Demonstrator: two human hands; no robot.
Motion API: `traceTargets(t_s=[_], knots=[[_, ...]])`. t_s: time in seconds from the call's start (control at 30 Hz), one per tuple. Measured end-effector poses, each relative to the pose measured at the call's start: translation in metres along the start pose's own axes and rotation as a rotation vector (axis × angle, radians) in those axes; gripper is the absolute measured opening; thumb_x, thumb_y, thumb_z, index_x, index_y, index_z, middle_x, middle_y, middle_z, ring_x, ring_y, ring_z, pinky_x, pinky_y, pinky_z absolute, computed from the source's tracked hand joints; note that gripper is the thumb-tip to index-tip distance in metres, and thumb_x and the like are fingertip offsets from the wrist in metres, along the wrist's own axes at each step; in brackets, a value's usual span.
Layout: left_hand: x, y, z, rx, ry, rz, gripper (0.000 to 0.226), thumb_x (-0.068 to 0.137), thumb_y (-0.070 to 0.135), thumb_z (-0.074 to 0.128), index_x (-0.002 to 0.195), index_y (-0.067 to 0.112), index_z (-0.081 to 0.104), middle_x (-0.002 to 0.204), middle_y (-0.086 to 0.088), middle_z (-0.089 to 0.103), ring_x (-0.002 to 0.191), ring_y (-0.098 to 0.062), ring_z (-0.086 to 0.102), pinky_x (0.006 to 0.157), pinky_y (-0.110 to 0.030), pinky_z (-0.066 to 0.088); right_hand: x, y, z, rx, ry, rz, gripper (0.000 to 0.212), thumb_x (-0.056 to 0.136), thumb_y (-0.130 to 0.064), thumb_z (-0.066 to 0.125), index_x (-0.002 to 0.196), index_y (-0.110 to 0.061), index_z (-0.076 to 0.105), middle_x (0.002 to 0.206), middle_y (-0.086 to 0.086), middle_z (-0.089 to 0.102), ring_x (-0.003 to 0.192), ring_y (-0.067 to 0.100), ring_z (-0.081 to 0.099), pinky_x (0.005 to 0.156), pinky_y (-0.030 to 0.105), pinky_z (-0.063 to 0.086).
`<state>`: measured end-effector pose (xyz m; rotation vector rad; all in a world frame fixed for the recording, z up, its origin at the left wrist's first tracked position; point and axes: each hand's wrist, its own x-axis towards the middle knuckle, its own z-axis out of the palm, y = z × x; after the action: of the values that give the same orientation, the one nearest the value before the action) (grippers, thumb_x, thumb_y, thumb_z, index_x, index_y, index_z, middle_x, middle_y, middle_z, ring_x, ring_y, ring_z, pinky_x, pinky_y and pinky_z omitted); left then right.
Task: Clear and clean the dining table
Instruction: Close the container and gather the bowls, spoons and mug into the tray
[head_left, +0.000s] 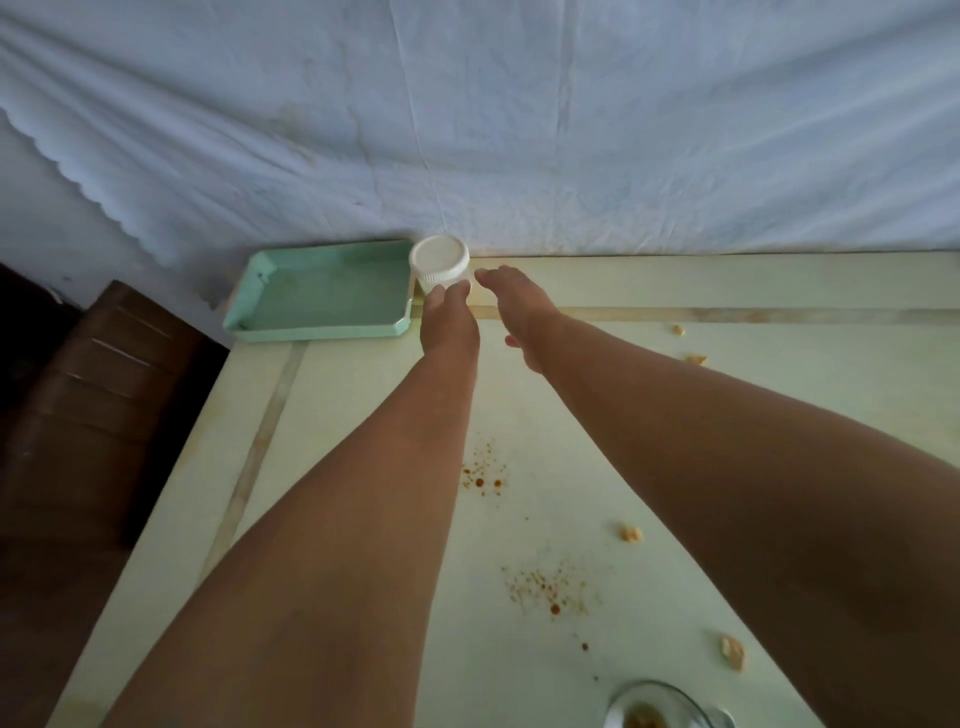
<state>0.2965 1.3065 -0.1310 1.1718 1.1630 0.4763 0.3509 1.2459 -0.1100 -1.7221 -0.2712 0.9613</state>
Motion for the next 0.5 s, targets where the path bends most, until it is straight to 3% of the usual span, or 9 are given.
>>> traceTargets(t_s=[0.5], knots=[[-0.221,-0.041,0.052,0.016,-0.056,0.076,0.052,0.096,0.04,0.047,0.146,0.027,0.038,0.146,-0.001,0.044,0.13,-0.022,0.043,0.112,-0.045,0.036,-0.176,0.034,-0.129,-0.036,0.005,-0.113,0.056,0.099,-0.043,0.044,0.149,-0.019,0.036,0.151,0.003,0.04,0.134,0.026,0.041,0.111,0.048,0.036]])
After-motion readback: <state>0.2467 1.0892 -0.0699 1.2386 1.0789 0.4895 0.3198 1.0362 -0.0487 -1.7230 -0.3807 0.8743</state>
